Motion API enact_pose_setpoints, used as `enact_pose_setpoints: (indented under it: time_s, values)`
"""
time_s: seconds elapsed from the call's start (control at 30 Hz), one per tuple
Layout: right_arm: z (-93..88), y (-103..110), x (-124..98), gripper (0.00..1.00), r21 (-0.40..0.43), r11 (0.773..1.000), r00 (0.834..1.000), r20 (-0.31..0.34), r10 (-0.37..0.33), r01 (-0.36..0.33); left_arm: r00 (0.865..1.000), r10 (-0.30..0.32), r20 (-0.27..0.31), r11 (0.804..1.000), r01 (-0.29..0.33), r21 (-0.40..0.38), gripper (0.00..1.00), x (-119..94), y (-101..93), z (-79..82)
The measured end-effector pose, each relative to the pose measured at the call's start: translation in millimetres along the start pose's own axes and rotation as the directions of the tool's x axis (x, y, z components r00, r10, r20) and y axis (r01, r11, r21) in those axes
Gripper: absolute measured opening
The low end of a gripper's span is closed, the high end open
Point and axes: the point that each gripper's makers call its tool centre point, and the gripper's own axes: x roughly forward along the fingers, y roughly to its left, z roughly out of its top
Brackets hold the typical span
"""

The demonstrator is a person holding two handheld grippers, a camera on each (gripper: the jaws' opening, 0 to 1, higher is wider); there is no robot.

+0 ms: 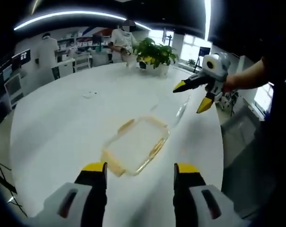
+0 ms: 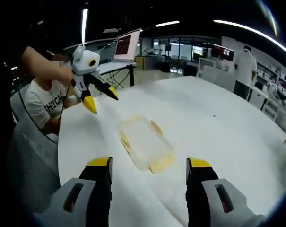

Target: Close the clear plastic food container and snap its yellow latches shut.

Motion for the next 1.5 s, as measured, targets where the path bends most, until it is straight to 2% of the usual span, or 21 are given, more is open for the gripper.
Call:
enact_pose_setpoints:
  time_s: [0.1,0.17,0.43,0.63,0.7,0.77,1.0,1.17,1.3,1.5]
  values:
    - [1.5,-1.5,3.6,0.63,0.006,1.000,1.000,0.006,0.009,-0.010,1.000,-0.007,-0.021,1.000,0.007,0.005,0.50,4.1,3.4,-2.8]
    - [-3.7,-4.8,6.8,0.61,-0.017,1.000,1.000,-0.028,0.007,-0.008,1.000,-0.004,-0.028,1.000,0.005,0.029,0.51,6.7,5.5,-3.8]
    - [-8.6,-14.1,20.3,0.58,-0.079,0.996,0.995,-0.095,0.032,-0.040,0.998,-0.030,-0.053,0.997,0.033,0.064,0.51,17.1,10.7,-5.8]
    - [-14.2,-18.0,29.4,0.58,-0.106,0.992,0.991,-0.127,0.050,-0.064,0.996,-0.049,-0.071,0.995,0.054,0.079,0.51,23.9,14.1,-8.7]
    - [-15.8,-20.0,32.2,0.61,-0.117,0.991,0.990,-0.133,0.044,-0.060,0.995,-0.053,-0.088,0.993,0.061,0.100,0.51,25.8,15.4,-11.3]
    - [-18.3,-18.6,33.6,0.58,-0.125,0.989,0.987,-0.146,0.062,-0.080,0.993,-0.058,-0.099,0.992,0.068,0.110,0.51,27.6,16.7,-13.2]
    - [-30.0,-22.8,42.5,0.56,-0.182,0.977,0.974,-0.215,0.073,-0.114,0.986,-0.074,-0.148,0.979,0.100,0.179,0.48,35.1,23.9,-16.1]
    - [-29.7,-29.6,48.3,0.58,-0.209,0.971,0.970,-0.234,0.069,-0.120,0.978,-0.080,-0.190,0.964,0.124,0.235,0.47,41.4,30.9,-17.8]
    - [-30.7,-32.9,54.0,0.56,-0.207,0.968,0.964,-0.254,0.083,-0.138,0.975,-0.086,-0.207,0.956,0.139,0.260,0.46,46.0,36.2,-17.9]
    - [-37.7,-30.1,60.0,0.55,-0.210,0.960,0.946,-0.304,0.115,-0.184,0.965,-0.096,-0.244,0.939,0.169,0.299,0.45,53.3,40.2,-21.7]
